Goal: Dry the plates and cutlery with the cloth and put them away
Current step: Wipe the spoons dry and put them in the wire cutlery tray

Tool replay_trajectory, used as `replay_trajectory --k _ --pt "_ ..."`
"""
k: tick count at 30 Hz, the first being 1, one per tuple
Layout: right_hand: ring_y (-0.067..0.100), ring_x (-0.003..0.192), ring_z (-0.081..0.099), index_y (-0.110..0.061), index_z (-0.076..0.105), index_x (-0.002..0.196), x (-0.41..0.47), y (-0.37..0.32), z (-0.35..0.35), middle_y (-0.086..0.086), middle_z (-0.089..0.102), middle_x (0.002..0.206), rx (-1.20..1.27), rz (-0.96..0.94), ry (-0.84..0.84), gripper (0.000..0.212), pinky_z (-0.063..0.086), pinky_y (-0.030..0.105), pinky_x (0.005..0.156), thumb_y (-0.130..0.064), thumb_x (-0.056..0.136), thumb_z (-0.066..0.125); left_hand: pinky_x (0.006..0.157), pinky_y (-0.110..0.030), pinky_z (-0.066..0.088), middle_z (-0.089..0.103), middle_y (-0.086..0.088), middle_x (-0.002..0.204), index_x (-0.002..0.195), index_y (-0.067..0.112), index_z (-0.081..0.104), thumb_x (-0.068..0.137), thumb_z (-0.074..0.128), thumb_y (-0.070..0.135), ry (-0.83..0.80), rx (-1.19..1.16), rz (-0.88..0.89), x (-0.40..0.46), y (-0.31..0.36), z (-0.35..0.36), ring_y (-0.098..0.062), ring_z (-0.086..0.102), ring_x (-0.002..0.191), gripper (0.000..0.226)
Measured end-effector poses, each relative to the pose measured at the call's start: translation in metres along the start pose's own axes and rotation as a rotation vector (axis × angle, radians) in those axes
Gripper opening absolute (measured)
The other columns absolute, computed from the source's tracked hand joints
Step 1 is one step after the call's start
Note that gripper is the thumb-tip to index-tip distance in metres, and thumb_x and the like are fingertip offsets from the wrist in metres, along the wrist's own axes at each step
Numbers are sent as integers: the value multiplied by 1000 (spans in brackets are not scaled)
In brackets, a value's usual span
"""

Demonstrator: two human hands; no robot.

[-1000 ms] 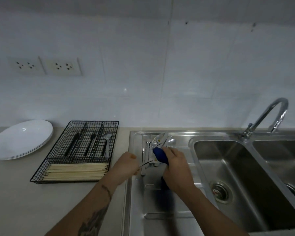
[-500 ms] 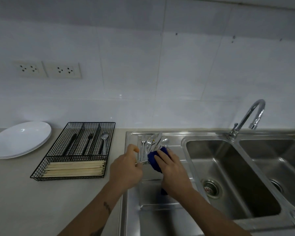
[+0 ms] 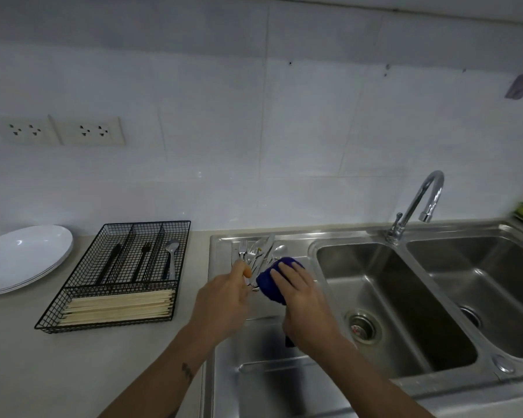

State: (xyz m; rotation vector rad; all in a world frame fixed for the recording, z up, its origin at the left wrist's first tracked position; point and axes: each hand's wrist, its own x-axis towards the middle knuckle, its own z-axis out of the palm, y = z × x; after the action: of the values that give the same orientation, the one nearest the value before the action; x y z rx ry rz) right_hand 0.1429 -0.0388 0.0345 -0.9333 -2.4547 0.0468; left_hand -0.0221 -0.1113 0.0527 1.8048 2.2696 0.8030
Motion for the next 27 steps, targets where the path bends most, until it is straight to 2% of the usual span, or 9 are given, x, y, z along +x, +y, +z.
replay_trajectory --k 3,5,8,10,15,19,21,23,27 --pt "24 112 55 -16 55 128 -8 14 7 0 57 126 66 137 -38 76 48 33 93 6 57 71 56 -23 45 60 10 77 109 34 38 99 47 21 -14 -11 2 -7 -4 3 -6 57 65 19" --pt "23 109 54 -17 54 128 -10 18 4 -2 56 124 101 197 -15 73 48 32 88 8 60 66 60 -27 50 62 9 77 109 35 39 99 47 19 -33 -79 -11 -12 -6 7 -6 59 66 20" --pt "30 125 50 -11 53 133 -14 11 2 6 54 136 49 23 -3 79 44 44 104 7 58 73 62 -35 53 62 4 70 109 33 43 99 47 15 -45 -221 -48 -10 -8 11 -12 59 63 21" --pt "35 129 47 -8 55 132 -20 9 2 10 52 140 10 -113 -15 80 38 46 108 5 56 77 55 -26 45 58 2 63 109 31 45 99 47 14 -36 -320 -97 -6 -4 10 -10 52 55 19" --pt "30 125 49 -19 47 138 -17 17 -1 5 47 143 112 80 -32 90 51 47 94 8 57 73 44 -17 29 45 4 55 107 30 46 100 46 14 -38 -403 -116 -13 -1 12 -5 36 43 17" --pt "29 123 50 -18 50 138 -24 7 -1 8 45 145 230 85 17 77 45 39 101 10 67 65 47 -22 33 47 3 53 106 31 46 100 48 14 -50 -498 -129 -18 0 13 -4 38 45 18" --pt "27 126 47 -17 52 137 -27 8 -2 7 43 146 271 99 23 72 38 33 105 9 70 60 53 -26 42 54 2 56 109 30 46 100 47 12 -126 -555 -147 -17 2 9 -6 47 51 20" --pt "26 126 47 -16 53 136 -27 11 -3 7 44 145 247 94 30 72 34 28 105 10 69 62 59 -22 49 64 2 68 116 26 45 100 46 9 -205 -597 -165 -14 5 5 -6 55 57 23" --pt "25 124 48 -16 52 137 -27 13 -5 8 44 144 222 21 -5 76 37 28 102 9 67 67 61 -21 50 71 1 86 118 25 45 99 49 5 -253 -654 -166 -7 13 2 -9 57 60 28"
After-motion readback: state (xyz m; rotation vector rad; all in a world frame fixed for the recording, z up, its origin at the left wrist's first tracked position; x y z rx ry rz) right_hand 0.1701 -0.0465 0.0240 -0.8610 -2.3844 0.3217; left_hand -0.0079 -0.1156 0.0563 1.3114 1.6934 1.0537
